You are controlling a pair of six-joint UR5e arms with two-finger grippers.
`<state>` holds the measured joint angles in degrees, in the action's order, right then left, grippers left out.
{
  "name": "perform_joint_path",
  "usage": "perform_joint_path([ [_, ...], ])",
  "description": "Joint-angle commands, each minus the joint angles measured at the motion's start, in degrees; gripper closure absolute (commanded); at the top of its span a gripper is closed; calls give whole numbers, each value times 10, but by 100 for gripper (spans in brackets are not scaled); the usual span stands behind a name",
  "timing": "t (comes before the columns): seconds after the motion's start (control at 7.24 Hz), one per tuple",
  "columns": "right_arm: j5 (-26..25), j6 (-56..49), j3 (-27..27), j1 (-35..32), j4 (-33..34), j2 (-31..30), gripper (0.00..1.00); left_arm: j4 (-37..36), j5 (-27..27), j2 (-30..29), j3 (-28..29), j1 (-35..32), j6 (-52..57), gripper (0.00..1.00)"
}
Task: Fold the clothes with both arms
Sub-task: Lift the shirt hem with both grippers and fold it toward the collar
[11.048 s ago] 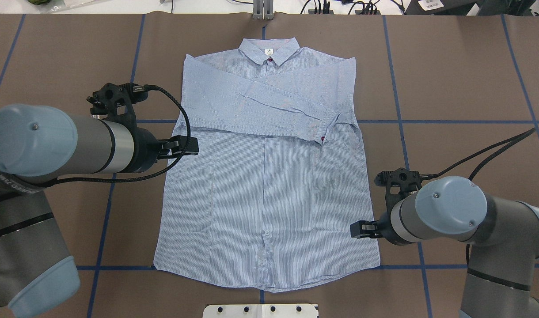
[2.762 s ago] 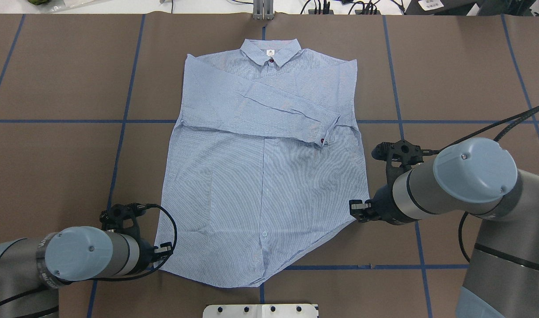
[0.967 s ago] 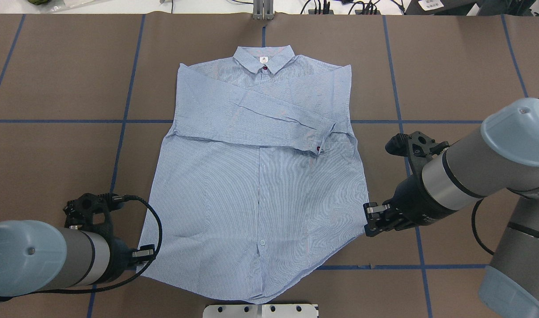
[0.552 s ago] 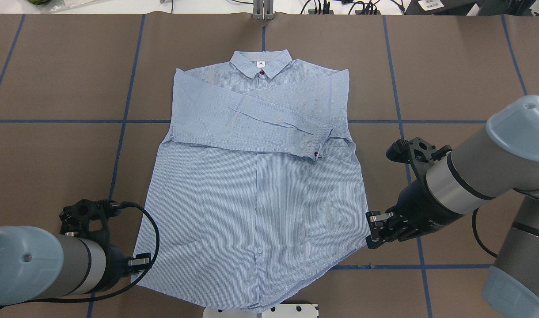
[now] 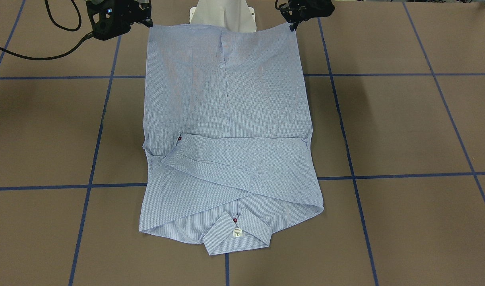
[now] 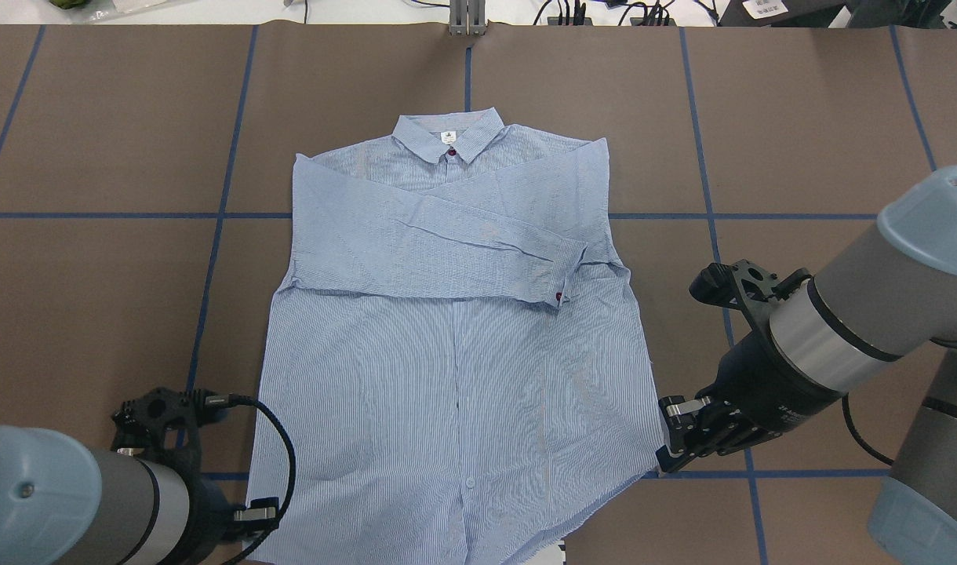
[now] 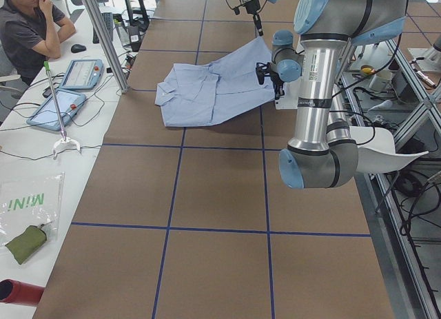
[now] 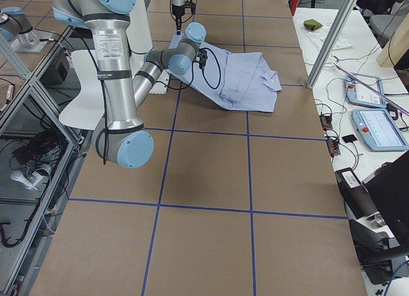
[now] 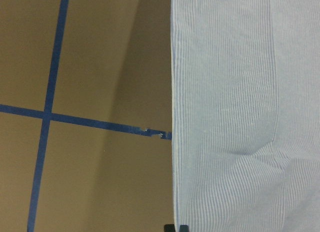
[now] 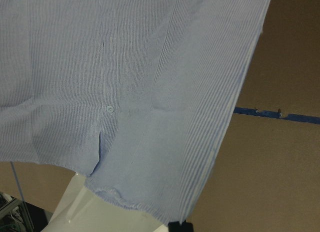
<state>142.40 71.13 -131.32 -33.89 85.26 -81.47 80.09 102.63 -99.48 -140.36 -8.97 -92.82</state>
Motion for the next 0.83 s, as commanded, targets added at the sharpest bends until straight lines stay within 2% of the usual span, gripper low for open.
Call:
perform_joint_path([
  [0.0, 3, 0, -3, 9, 0, -2, 100, -14, 11, -11, -31, 36, -3, 100],
  [0.41, 9, -2, -3, 11, 0, -5, 100, -19, 11, -12, -27, 45, -25, 100],
  [0.69, 2, -36, 25, -27, 0, 1, 100, -18, 8, -14, 16, 23, -9, 100],
])
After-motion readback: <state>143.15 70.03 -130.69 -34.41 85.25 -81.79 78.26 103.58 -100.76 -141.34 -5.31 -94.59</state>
